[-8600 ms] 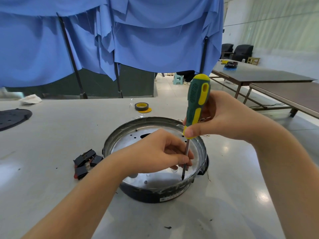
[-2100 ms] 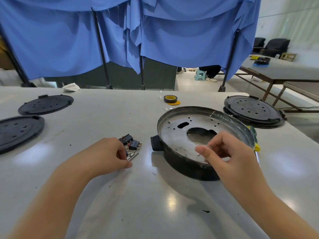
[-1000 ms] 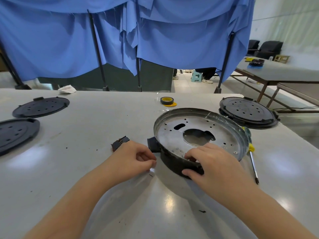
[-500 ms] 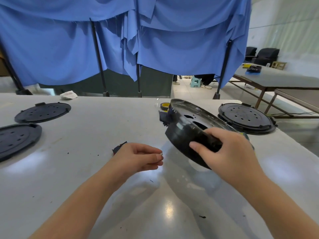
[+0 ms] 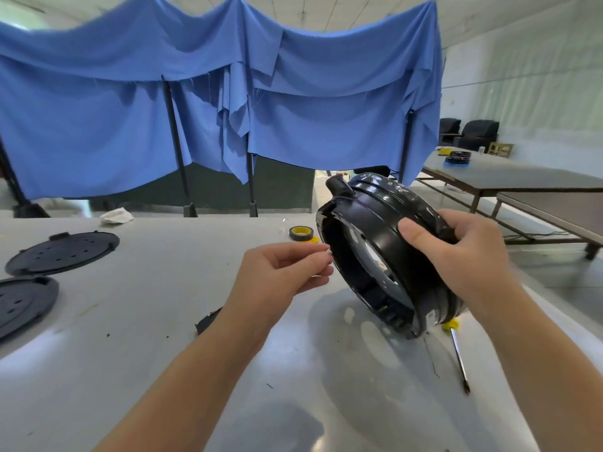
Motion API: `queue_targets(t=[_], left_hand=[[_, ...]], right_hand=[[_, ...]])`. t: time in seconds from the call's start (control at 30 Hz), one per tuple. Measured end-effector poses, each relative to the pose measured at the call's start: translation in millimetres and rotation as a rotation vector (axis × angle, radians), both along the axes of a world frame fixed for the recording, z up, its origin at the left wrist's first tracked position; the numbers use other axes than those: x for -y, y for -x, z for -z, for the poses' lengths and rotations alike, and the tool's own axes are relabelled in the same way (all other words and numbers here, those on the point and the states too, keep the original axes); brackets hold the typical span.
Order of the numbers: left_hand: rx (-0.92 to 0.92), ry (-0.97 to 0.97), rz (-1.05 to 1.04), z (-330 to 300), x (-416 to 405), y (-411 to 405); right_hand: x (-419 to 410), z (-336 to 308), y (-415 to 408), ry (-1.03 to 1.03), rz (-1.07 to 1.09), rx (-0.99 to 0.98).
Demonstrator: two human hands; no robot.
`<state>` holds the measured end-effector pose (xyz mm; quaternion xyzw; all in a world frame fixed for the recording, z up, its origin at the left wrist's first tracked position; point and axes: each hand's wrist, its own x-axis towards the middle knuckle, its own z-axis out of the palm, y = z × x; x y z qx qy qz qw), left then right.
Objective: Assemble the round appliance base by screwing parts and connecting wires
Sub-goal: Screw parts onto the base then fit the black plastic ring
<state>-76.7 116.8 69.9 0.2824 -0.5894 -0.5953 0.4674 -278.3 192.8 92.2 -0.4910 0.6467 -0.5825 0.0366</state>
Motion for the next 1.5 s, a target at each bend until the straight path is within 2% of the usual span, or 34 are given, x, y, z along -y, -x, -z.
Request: queue_targets(t=[0.2, 0.67, 0.87, 1.13, 1.5], left_hand=[[-0.075, 0.091, 0.006, -13, -17, 28], [-0.092, 0.117, -0.019, -16, -18, 30], [-0.107, 0.003, 0.080, -13, -12, 29], [-0.256, -0.381, 0.369, -6, -10, 33], [-0.222, -0.488, 0.338, -4, -7, 20]], right_hand=[[-6, -9, 8, 0.037, -0.050, 0.147], [-10, -5, -9, 0.082, -0.083, 0.080], [-14, -6, -14, 0.091, -0.089, 0.035], [-17, -4, -19, 0.125, -0.134, 0.003], [-15, 3, -27, 0.123, -0.051, -0.092]])
